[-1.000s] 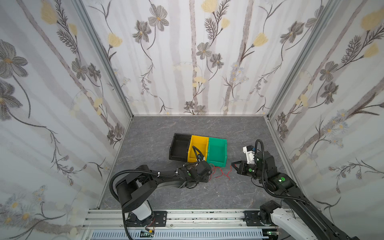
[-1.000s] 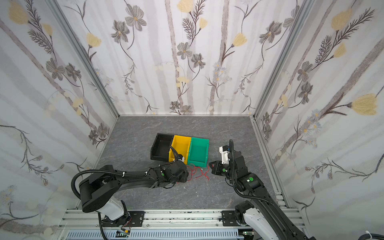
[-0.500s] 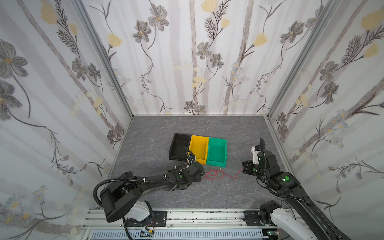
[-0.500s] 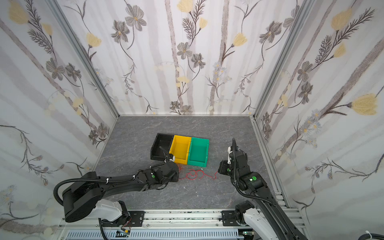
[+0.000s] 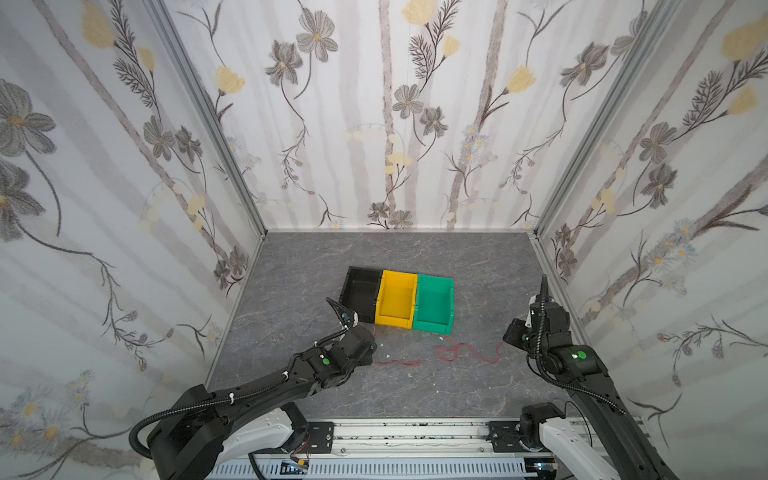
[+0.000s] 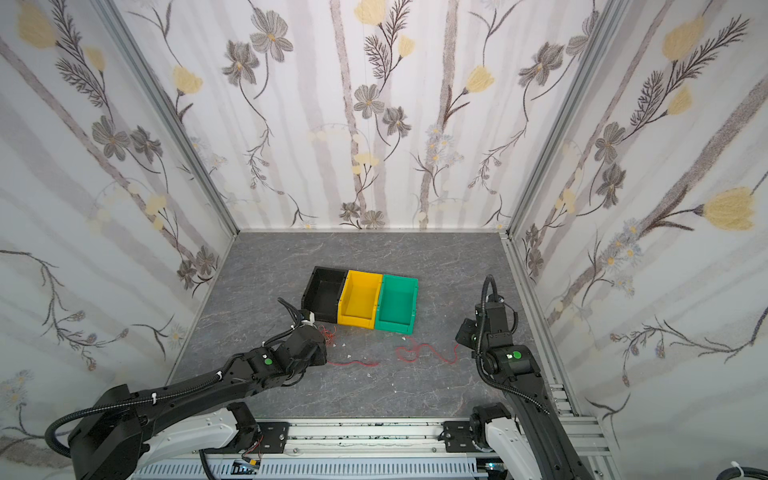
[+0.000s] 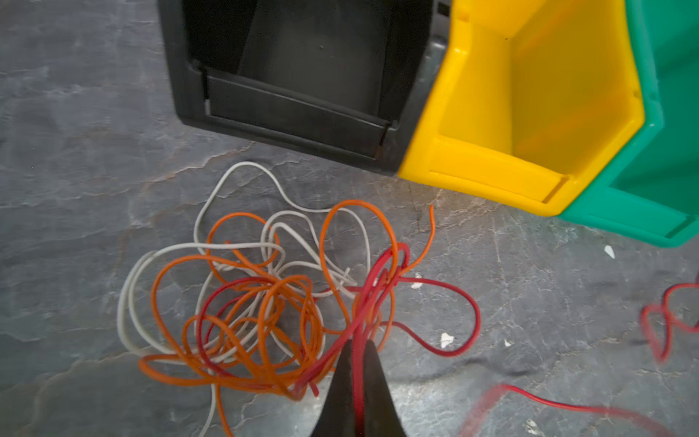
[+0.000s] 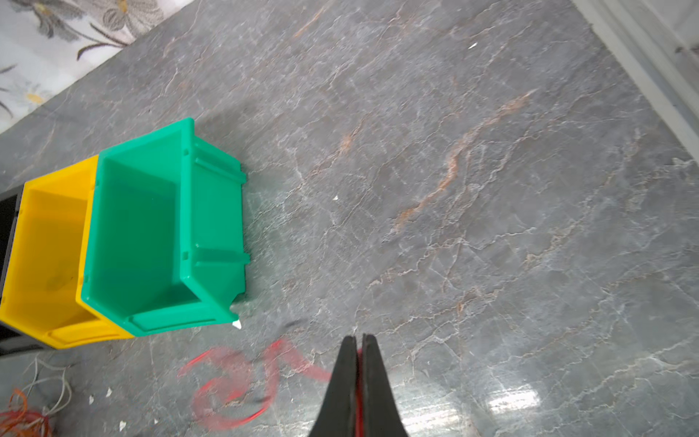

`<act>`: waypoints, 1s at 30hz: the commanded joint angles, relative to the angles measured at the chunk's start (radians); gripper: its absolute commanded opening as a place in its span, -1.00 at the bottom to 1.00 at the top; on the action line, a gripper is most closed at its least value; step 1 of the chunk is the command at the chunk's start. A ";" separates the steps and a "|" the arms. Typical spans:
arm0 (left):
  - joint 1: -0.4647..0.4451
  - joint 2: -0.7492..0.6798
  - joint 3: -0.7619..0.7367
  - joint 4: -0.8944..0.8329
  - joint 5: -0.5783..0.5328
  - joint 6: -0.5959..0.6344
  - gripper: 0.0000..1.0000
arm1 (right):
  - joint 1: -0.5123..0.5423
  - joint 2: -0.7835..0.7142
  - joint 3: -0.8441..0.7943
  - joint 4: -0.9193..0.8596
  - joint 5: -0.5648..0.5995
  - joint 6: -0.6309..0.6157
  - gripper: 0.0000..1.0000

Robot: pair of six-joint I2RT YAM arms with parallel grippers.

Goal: Untangle the cables
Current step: 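Carry the red wire over the green bin with the right gripper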

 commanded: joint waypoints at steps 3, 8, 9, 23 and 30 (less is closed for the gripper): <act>0.035 -0.063 -0.017 -0.121 -0.051 -0.016 -1.00 | -0.098 -0.026 -0.001 -0.007 0.005 0.008 -1.00; 0.049 -0.125 -0.043 -0.103 -0.011 -0.007 -1.00 | -0.136 0.011 -0.012 0.054 -0.205 0.000 -1.00; 0.048 -0.123 -0.045 -0.092 0.001 -0.007 -1.00 | -0.135 0.020 -0.020 0.074 -0.254 0.005 -1.00; 0.016 -0.040 -0.020 0.097 0.182 0.065 -1.00 | -0.127 0.080 0.031 0.136 -0.388 -0.036 -1.00; -0.048 0.009 0.046 0.124 0.203 0.081 -1.00 | -0.127 0.182 0.108 0.186 -0.371 -0.061 -1.00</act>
